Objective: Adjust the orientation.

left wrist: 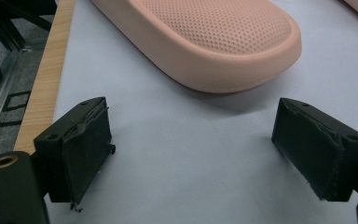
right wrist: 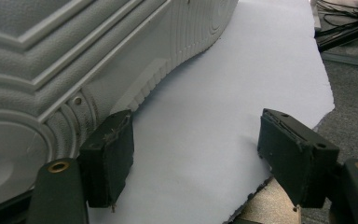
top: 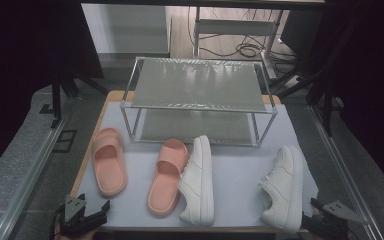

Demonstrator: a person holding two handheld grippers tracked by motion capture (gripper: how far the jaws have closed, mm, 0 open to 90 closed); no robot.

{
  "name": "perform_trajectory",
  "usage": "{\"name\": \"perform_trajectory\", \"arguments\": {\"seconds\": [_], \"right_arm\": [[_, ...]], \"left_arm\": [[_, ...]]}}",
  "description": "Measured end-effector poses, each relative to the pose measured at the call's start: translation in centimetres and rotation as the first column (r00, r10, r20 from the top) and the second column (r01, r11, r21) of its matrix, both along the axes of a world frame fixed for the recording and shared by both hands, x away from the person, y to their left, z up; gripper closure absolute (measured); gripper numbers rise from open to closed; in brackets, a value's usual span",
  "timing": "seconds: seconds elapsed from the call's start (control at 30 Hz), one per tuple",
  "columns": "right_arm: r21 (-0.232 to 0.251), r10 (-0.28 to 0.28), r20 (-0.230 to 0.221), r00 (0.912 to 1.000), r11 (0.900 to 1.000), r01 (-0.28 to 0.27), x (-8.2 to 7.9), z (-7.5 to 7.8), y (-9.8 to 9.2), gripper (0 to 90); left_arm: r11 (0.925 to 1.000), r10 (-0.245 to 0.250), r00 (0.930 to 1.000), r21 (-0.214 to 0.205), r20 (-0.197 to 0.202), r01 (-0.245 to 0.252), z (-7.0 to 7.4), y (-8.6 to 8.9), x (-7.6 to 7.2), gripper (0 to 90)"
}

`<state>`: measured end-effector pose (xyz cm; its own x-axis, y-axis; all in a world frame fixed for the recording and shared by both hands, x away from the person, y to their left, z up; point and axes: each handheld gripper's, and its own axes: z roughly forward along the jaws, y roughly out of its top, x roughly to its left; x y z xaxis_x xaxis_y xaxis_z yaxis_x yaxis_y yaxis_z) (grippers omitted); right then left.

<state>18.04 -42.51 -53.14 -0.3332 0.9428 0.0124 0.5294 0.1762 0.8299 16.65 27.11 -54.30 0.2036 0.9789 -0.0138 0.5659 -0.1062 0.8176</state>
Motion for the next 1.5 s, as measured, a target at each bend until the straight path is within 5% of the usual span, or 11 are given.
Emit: {"name": "perform_trajectory", "arguments": {"seconds": [0.43, 0.87, 1.2, 1.5], "right_arm": [[0.004, -0.003, 0.007, 1.0000, 1.0000, 0.003, -0.1, -0.1, 0.0, 27.3], [0.007, -0.004, 0.008, 1.0000, 1.0000, 0.004, -0.1, -0.1, 0.0, 27.3], [0.009, -0.005, 0.010, 0.9999, 0.9999, 0.005, -0.1, -0.1, 0.0, 27.3], [0.010, -0.007, 0.012, 0.9999, 0.9999, 0.007, -0.1, -0.2, 0.0, 27.2]], "left_arm": [[1.0000, 0.008, 0.9996, 0.000, 0.026, -0.008, -0.3, -0.1, -0.2, 11.7], [1.0000, -0.005, 1.0000, -0.007, 0.007, 0.005, 0.0, 0.2, -0.1, 13.2], [0.9977, 0.010, 0.9998, -0.067, -0.019, -0.011, 0.6, 0.6, -0.1, 15.0], [0.9982, -0.034, 0.9994, -0.049, -0.008, 0.034, 1.8, -0.1, 0.0, 15.9]]}}
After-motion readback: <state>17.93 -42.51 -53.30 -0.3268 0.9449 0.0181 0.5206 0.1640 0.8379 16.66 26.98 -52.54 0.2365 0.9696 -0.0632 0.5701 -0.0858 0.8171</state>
